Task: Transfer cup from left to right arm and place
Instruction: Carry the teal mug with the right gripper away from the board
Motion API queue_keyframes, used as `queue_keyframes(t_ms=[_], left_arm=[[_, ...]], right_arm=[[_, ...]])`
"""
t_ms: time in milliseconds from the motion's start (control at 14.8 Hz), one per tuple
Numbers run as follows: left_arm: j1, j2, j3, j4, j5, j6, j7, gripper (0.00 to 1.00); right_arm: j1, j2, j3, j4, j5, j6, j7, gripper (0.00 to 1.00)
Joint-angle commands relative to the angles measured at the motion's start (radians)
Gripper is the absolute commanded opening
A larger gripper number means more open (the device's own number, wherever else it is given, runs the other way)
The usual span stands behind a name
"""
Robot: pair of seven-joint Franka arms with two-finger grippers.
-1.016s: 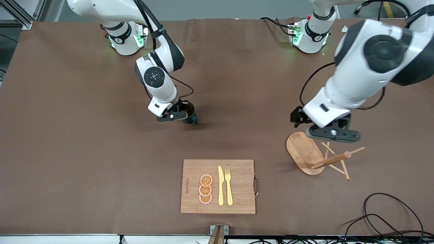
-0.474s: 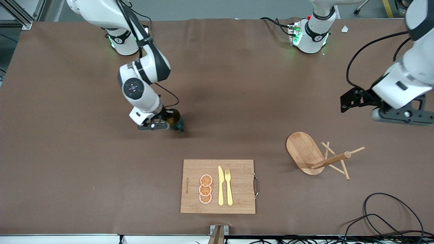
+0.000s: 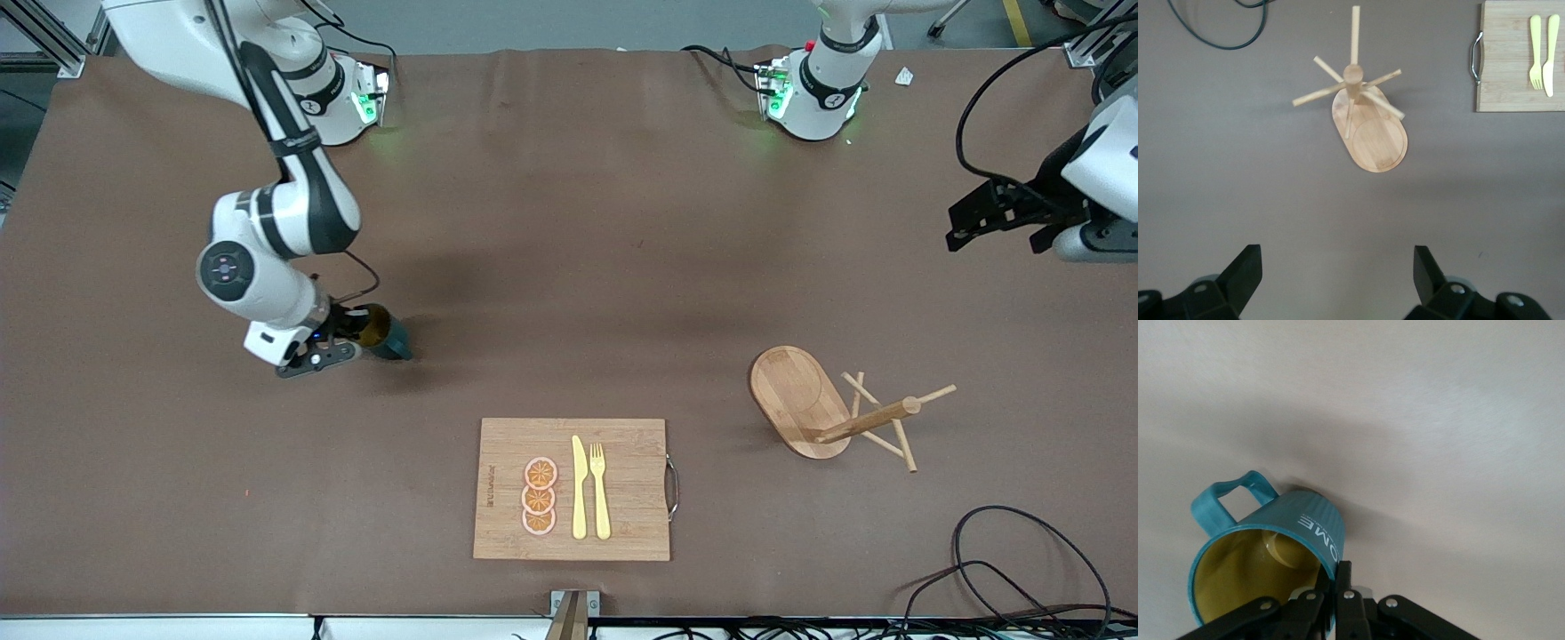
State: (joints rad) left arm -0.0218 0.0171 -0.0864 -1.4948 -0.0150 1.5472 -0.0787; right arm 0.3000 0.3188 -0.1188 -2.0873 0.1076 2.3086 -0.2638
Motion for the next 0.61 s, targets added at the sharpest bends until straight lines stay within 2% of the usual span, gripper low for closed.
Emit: queue_keyframes(t_ms=[0, 135, 406, 542], left_arm=[[-0.009, -0.109, 0.019, -0.119, -0.003, 0.01, -0.009, 1.0], [-0.004, -0.135, 0.02, -0.15, -0.005, 0.007, -0.012, 1.0], [-0.02, -0.138, 0.02, -0.136, -0.013, 0.014, -0.009, 1.0], [-0.023, -0.132, 0.033, -0.127, -0.031, 0.03, 0.023, 1.0]], right_arm=[[-0.091, -0.026, 0.011, -0.008, -0.019, -0.012, -0.254, 0.0], [-0.146, -0.024, 0.011, 0.006, -0.051, -0.009, -0.494, 0.0], [-0.225, -0.021, 0.011, 0.039, -0.124, -0.008, -0.899, 0.0], [-0.258, -0.018, 0.011, 0.041, -0.132, 0.003, -1.096, 0.0]])
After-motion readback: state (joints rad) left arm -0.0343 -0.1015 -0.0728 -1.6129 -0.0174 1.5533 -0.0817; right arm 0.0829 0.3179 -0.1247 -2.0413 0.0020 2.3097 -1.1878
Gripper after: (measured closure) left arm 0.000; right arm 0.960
